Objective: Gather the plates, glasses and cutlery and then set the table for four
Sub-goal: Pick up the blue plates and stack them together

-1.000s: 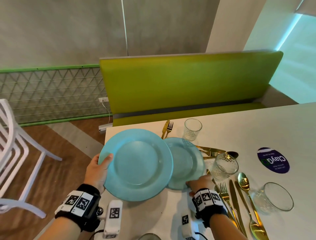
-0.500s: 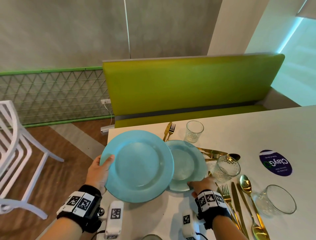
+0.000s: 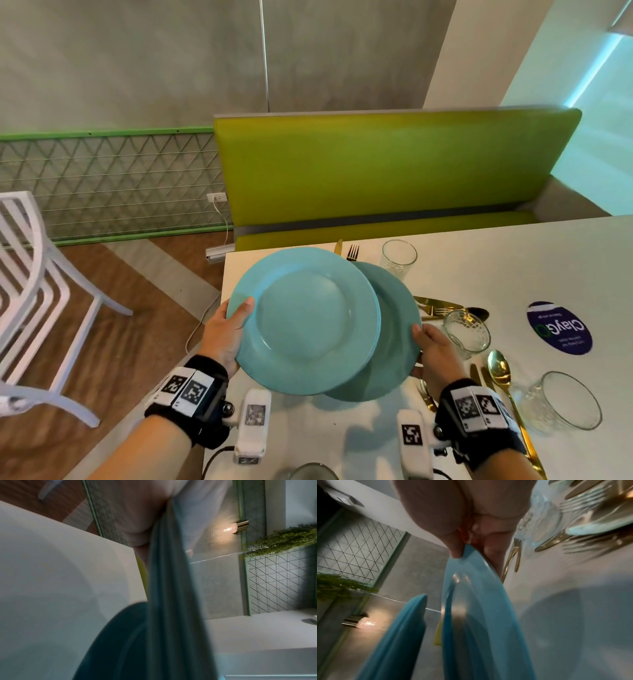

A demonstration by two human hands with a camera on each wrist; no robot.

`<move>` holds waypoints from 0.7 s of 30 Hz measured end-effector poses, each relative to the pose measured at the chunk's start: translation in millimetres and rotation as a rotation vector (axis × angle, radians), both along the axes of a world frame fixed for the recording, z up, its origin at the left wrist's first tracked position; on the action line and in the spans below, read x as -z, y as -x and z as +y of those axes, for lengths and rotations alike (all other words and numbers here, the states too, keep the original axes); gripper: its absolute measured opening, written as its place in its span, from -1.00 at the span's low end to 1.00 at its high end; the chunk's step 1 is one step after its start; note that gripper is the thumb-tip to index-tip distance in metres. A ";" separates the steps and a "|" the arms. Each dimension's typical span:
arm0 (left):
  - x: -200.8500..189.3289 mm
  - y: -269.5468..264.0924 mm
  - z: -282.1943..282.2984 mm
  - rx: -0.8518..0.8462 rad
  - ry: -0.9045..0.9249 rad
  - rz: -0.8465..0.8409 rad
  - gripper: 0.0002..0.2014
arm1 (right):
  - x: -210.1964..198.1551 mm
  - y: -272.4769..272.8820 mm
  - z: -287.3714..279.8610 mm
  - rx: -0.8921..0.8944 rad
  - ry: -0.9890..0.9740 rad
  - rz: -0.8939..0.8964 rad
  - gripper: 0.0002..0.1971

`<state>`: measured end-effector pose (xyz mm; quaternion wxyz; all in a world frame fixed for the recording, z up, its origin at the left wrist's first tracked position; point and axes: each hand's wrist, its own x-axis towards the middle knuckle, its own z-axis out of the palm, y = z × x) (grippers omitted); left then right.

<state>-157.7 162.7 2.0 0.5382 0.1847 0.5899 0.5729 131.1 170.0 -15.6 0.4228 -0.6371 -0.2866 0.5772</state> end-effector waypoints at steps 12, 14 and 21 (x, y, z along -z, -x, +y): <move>9.1 24.2 -6.0 -0.024 0.078 0.538 -0.64 | -16.2 64.8 10.9 -0.182 0.080 0.115 -0.71; 14.6 34.2 -6.3 0.001 0.146 0.600 -0.64 | -13.2 76.2 12.5 -0.201 0.094 0.130 -0.71; 33.9 55.9 -6.3 -0.012 0.192 0.162 -0.58 | 2.5 109.9 31.8 -0.239 0.186 0.214 -0.69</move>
